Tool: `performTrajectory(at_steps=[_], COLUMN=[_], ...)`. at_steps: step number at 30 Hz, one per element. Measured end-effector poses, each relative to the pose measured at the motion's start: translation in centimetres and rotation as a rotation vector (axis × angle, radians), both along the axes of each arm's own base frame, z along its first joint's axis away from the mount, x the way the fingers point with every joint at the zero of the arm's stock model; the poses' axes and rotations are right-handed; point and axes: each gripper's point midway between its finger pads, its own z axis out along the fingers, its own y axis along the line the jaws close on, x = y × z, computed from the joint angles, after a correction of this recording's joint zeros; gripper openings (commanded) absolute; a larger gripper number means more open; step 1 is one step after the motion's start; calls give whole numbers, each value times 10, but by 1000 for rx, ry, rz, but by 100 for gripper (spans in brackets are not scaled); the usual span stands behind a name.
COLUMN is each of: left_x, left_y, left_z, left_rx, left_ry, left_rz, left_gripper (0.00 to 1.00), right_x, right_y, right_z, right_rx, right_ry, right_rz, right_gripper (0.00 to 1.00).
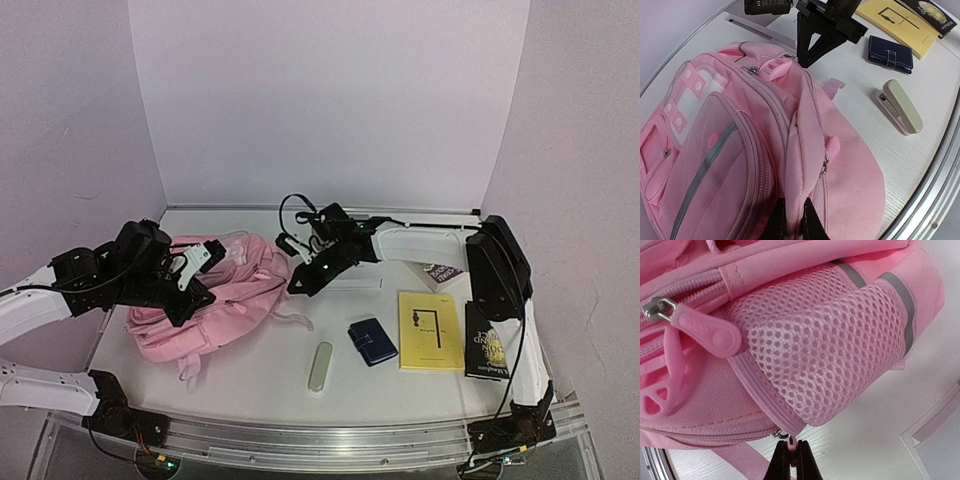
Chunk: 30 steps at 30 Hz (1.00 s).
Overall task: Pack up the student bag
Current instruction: Unzip the student bag at the center of the board.
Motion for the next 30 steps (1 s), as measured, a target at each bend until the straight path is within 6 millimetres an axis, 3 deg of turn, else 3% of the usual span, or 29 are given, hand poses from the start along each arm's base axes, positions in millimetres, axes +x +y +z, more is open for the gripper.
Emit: performTrajectory(at_steps=[2,4,7,8,9,12,16,21,27,30], left_x=[0,0,0,-1,-2,-4,-9,-18,-24,-26], left_y=[1,2,2,1,1,-1,-1,-3,-7,-7], left_z=[-1,-1,-3,-5,-6,-6,-3,2,3,2], left_rx=[7,10,17,20,21,12,-5,-40,-59,-64], left_ry=[0,-1,5,10,17,27,36,46,69,73], left_rz=[3,2,-6,-10,-15,-32,-54,-90,-120,-127], left_gripper=[0,0,0,0,0,0,0,0,1,1], right_x=[-2,-5,-20,-26,-35,-55,-68,-68,-67,-75], right_y=[1,2,3,2,1,0,8,19,43,56], right_z=[0,0,-6,-9,-11,-7,20,64,136,154], right_rx=[6,15,20,13,6,-3,37,105,247,295], right_ry=[11,23,52,60,66,63,3,-71,-190,-214], right_rz=[8,18,55,70,94,156,249,353,450,495], right_gripper=[0,11,54,63,65,70,73,77,77,76])
